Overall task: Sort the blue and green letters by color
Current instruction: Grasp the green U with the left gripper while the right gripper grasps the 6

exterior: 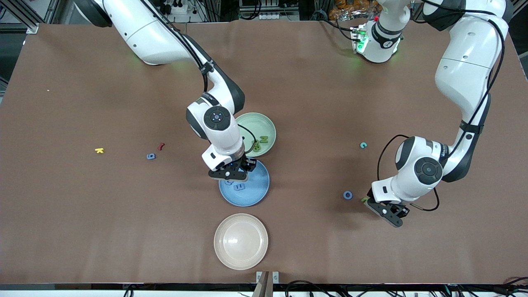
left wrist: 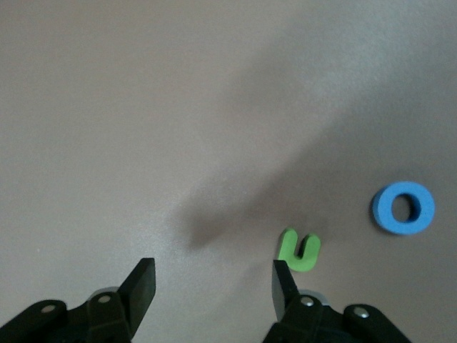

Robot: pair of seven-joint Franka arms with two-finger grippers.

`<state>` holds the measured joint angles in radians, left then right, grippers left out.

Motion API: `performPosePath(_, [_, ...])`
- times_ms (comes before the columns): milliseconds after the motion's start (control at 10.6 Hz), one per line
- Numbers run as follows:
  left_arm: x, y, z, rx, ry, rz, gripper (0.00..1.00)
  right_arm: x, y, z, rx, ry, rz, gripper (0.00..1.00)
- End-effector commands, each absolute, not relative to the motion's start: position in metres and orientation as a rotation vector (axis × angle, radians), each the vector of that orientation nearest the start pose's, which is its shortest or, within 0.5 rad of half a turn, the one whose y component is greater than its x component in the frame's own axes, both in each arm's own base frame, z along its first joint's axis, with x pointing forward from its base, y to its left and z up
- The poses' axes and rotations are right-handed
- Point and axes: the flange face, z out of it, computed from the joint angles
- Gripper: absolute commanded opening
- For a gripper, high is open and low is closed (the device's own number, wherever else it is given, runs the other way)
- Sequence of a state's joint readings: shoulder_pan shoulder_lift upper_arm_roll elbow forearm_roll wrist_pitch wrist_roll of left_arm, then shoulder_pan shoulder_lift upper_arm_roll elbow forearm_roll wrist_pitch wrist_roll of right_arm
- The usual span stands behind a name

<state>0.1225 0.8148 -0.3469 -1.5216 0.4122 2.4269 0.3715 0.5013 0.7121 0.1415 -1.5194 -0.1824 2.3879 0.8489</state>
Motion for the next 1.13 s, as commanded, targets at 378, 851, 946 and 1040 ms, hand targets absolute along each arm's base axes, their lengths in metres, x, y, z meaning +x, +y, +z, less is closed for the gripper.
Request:
performPosePath(378, [0.704, -0.134, 0.202, -2.884, 1.29, -0.108, 0.79, 0.616, 0.287, 0.272, -3.129, 0.433, -0.142, 1.0])
performPosePath(851, [0.699, -0.151, 0.193, -2.88, 1.35, -0.093, 0.72, 0.602, 0.135, 0.254, -3.126, 0.798, -0.004, 1.0])
performPosePath(946, [0.7, -0.148, 0.19, -2.878, 1.372, -0.09, 0.72, 0.594, 0.116, 0.253, -3.12, 0.859, 0.021, 1.0])
performPosePath(1040, [0.7, -0.147, 0.184, -2.878, 1.4, -0.083, 0.72, 0.583, 0.096, 0.254, -3.103, 0.951, 0.039, 1.0])
